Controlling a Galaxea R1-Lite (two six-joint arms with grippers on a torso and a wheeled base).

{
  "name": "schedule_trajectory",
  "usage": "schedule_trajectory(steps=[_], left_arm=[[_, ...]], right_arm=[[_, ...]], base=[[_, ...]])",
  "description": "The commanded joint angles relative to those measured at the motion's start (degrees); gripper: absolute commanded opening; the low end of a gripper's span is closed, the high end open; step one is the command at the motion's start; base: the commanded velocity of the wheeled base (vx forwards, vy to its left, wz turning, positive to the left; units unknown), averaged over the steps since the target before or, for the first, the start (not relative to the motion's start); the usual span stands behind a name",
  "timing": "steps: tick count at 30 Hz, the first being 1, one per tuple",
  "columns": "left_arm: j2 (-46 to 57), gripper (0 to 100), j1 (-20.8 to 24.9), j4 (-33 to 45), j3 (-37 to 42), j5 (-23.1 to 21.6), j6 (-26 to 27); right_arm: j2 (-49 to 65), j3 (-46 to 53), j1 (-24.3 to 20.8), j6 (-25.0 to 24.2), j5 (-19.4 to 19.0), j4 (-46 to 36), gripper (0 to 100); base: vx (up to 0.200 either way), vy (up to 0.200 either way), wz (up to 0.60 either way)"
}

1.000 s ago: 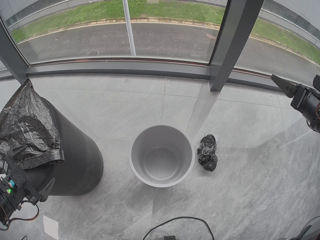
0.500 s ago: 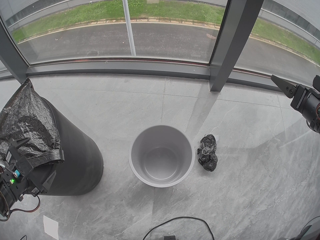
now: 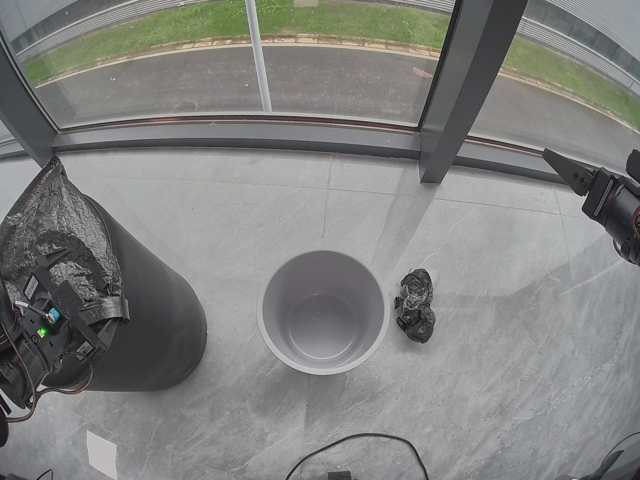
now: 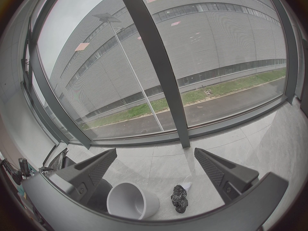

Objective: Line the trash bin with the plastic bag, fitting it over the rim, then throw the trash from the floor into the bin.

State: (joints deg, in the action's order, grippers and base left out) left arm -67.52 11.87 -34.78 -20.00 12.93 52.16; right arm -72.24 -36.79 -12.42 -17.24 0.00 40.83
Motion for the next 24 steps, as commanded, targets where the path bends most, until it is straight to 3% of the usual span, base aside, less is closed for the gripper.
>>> schedule_trajectory(steps=[1, 13, 24], left_arm=[[-1.6, 100, -1.1, -0.2, 0.7, 0.2, 2.1], [-2.0, 100, -2.6, -5.4, 1.0, 0.2, 1.9], [-2.1, 100, -2.4, -5.6, 2.1, 0.2, 0.9]], right_arm=[[0.3, 0.1, 0.0, 0.0, 0.1, 0.0, 100], [0.3, 0.3, -0.1, 0.0, 0.0, 0.0, 100], [0.3, 0.3, -0.1, 0.0, 0.0, 0.1, 100]], base=[[0.0, 0.0, 0.0], [0.0, 0.0, 0.0], [0.0, 0.0, 0.0]])
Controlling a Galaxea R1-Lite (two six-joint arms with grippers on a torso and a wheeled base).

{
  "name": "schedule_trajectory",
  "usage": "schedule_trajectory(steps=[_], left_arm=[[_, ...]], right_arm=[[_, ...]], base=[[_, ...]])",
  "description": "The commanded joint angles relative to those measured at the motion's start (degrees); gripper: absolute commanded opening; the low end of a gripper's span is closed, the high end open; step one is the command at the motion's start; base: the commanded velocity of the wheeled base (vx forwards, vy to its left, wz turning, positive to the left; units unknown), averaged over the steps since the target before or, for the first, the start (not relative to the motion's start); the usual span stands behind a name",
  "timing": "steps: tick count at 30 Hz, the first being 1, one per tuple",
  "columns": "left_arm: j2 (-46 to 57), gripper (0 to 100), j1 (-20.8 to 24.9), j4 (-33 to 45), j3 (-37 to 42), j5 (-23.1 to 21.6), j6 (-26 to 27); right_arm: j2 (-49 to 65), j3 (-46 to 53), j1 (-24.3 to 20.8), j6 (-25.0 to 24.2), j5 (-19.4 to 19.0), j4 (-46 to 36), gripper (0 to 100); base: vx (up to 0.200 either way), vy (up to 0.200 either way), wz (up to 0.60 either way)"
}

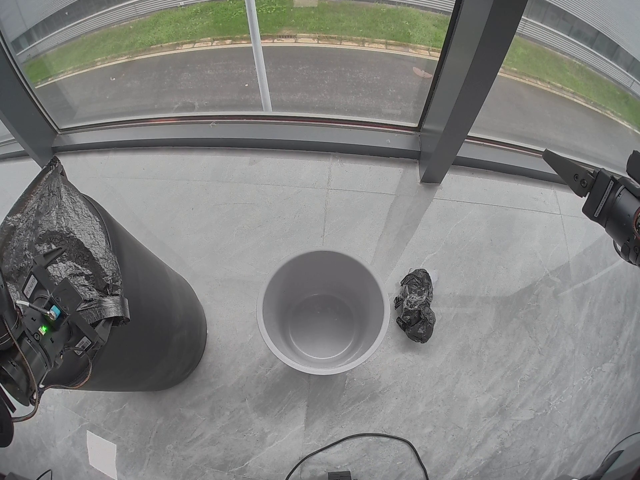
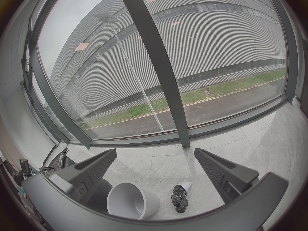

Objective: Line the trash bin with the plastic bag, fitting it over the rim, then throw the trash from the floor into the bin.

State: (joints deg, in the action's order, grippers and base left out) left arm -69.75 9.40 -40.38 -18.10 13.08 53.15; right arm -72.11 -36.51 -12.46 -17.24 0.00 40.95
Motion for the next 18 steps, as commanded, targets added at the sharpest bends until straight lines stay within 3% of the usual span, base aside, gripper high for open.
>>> schedule_trajectory(steps=[1, 18], left_arm=[[0.1, 0, 0.1, -0.2, 0.0, 0.0, -0.6], [0.3, 0, 0.4, -3.3, 0.3, -0.1, -0.8]], right_arm=[[0.0, 0.0, 0.0, 0.0, 0.0, 0.0, 100], [0.3, 0.1, 0.0, 0.0, 0.0, 0.0, 100]], base=[[0.0, 0.0, 0.0], [0.0, 0.0, 0.0]])
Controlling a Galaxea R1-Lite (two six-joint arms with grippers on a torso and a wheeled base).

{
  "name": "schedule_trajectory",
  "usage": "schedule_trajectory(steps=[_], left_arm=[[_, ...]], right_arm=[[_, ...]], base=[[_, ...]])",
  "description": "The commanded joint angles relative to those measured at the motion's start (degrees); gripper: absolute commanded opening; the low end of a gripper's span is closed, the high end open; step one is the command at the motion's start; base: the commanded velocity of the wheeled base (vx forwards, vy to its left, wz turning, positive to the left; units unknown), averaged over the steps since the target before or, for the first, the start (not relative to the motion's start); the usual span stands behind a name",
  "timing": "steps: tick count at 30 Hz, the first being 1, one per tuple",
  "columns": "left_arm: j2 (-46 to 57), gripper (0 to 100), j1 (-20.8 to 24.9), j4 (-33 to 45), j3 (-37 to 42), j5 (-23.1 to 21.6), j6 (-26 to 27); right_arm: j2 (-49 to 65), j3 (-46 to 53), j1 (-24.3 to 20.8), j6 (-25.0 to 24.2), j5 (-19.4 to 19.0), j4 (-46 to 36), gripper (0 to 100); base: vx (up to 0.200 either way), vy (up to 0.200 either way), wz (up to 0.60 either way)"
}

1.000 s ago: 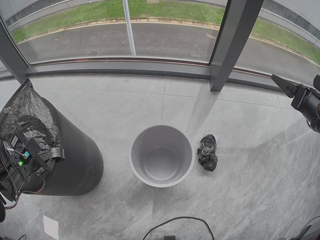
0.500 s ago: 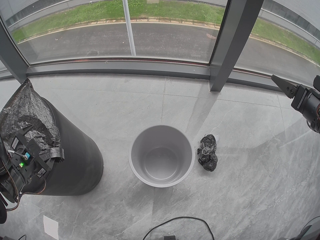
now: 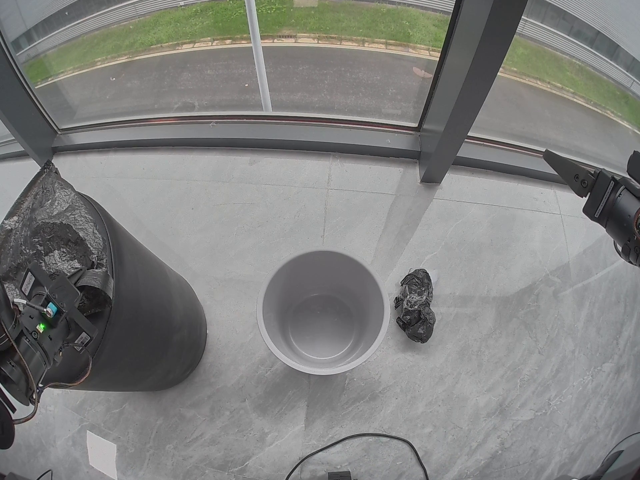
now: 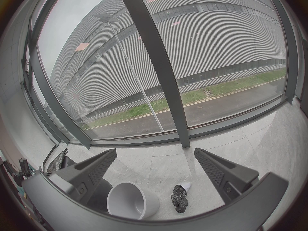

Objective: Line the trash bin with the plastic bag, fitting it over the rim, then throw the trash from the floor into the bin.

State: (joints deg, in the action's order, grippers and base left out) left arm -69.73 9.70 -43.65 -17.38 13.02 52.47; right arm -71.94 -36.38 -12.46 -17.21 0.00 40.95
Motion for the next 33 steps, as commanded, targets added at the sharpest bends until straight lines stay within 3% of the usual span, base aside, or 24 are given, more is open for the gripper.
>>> schedule_trajectory(steps=[1, 3, 6, 10, 12, 13, 16, 18, 19, 20, 24, 25, 26, 29, 33], left_arm=[[0.5, 0, 0.1, -0.2, -0.8, 0.0, -0.2], [0.6, 0, 0.1, -0.3, -1.4, -0.1, -0.5], [1.1, 0, 0.8, -1.3, -9.7, -0.2, -9.4], [-1.2, 0, 5.9, -0.6, -26.3, 0.9, -32.2], [-1.4, 0, 6.8, 0.1, -29.5, 1.2, -38.5], [-0.9, 0, 7.3, 3.1, -32.0, 1.5, -46.6], [1.6, 0, 10.0, 12.1, -34.3, 1.2, -61.2], [2.3, 0, 11.5, 14.6, -35.4, 1.1, -65.3], [3.2, 0, 14.6, 18.9, -38.5, 1.0, -74.4], [3.5, 0, 15.8, 20.9, -40.8, 0.6, -79.1], [3.8, 0, 17.0, 26.5, -47.7, -2.7, -91.3], [3.8, 0, 17.0, 26.5, -47.7, -2.7, -91.3], [4.1, 0, 17.9, 29.2, -50.6, -6.1, -97.4], [5.0, 0, 18.6, 34.1, -54.7, -14.4, -109.1], [6.8, 0, 17.8, 36.5, -55.9, -24.8, -119.1]], right_arm=[[0.1, 0.0, 0.0, 0.0, 0.0, 0.0, 100], [0.1, 0.0, 0.0, 0.0, 0.0, 0.0, 100], [0.1, 0.0, -0.1, 0.0, 0.0, 0.0, 100], [-0.1, 0.6, -0.3, -0.1, -1.1, 0.0, 100], [-0.2, 0.9, -0.5, -0.1, -1.7, 0.1, 100], [-0.3, 1.7, -1.3, -0.6, -2.5, 0.0, 100], [-2.0, 4.0, -6.3, -2.8, -2.9, 0.7, 100], [-2.7, 4.4, -8.0, -3.6, -2.9, 0.8, 100], [-4.7, 4.6, -11.5, -4.8, -2.8, 0.9, 100], [-5.9, 4.7, -13.4, -5.3, -2.8, 1.0, 100], [-9.7, 3.9, -19.5, -6.2, -2.8, 1.1, 100], [-9.7, 3.9, -19.5, -6.2, -2.8, 1.1, 100], [-11.4, 2.2, -22.5, -6.3, -2.8, 1.1, 100], [-13.2, -0.2, -27.8, -6.3, -2.8, 0.9, 100], [-15.0, -2.2, -33.0, -6.3, -2.5, 0.9, 100]], base=[[0.0, 0.0, 0.0], [0.0, 0.0, 0.0], [0.0, 0.0, 0.0], [0.0, 0.0, 0.0], [0.0, 0.0, 0.0], [0.0, 0.0, 0.0], [0.0, 0.0, 0.0], [0.0, 0.0, 0.0], [0.0, 0.0, 0.0], [0.0, 0.0, 0.0], [0.0, 0.0, 0.0], [0.0, 0.0, 0.0], [0.0, 0.0, 0.0], [0.0, 0.0, 0.0], [0.0, 0.0, 0.0]])
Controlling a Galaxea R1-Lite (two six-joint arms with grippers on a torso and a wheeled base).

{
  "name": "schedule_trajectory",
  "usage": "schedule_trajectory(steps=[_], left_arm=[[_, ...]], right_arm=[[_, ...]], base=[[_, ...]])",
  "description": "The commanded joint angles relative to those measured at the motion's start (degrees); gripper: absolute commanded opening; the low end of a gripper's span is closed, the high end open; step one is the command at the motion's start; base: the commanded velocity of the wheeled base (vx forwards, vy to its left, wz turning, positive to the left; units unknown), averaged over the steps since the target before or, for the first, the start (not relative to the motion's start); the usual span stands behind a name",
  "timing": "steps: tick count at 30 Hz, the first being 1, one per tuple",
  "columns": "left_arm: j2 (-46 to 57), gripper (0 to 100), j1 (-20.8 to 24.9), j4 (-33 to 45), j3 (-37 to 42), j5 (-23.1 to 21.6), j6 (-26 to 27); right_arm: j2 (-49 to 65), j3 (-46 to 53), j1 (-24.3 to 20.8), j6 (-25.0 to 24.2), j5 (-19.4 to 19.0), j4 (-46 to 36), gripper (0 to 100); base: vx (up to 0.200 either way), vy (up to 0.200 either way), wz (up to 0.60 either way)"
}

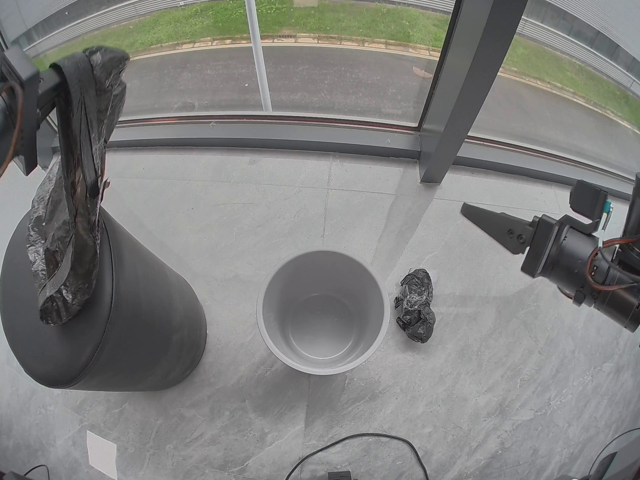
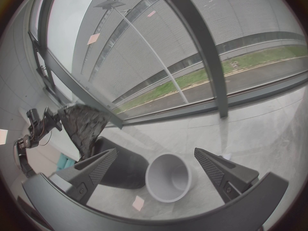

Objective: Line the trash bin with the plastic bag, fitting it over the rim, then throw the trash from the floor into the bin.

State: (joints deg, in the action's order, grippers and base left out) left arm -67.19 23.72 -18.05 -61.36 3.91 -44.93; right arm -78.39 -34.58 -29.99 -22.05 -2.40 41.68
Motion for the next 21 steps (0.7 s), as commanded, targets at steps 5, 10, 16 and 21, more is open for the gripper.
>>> schedule_trajectory(steps=[5, 10, 16, 21], left_arm=[[5.1, 0, 4.5, 10.2, -12.6, -18.7, -24.0], [4.7, 0, 7.8, 10.2, -13.4, -18.8, -24.4], [4.9, 0, 12.2, 10.1, -12.6, -21.1, -24.4], [4.9, 0, 13.3, 10.1, -12.6, -22.1, -25.0]], right_arm=[[-11.6, -6.1, -19.9, -1.4, 0.0, 0.2, 100], [-14.9, -7.8, -22.9, -1.3, 0.2, 0.2, 100], [-17.9, -8.3, -24.0, -1.0, 0.3, 0.2, 100], [-19.5, -9.8, -24.2, -0.8, 0.3, 0.2, 100]], base=[[0.0, 0.0, 0.0], [0.0, 0.0, 0.0], [0.0, 0.0, 0.0], [0.0, 0.0, 0.0]])
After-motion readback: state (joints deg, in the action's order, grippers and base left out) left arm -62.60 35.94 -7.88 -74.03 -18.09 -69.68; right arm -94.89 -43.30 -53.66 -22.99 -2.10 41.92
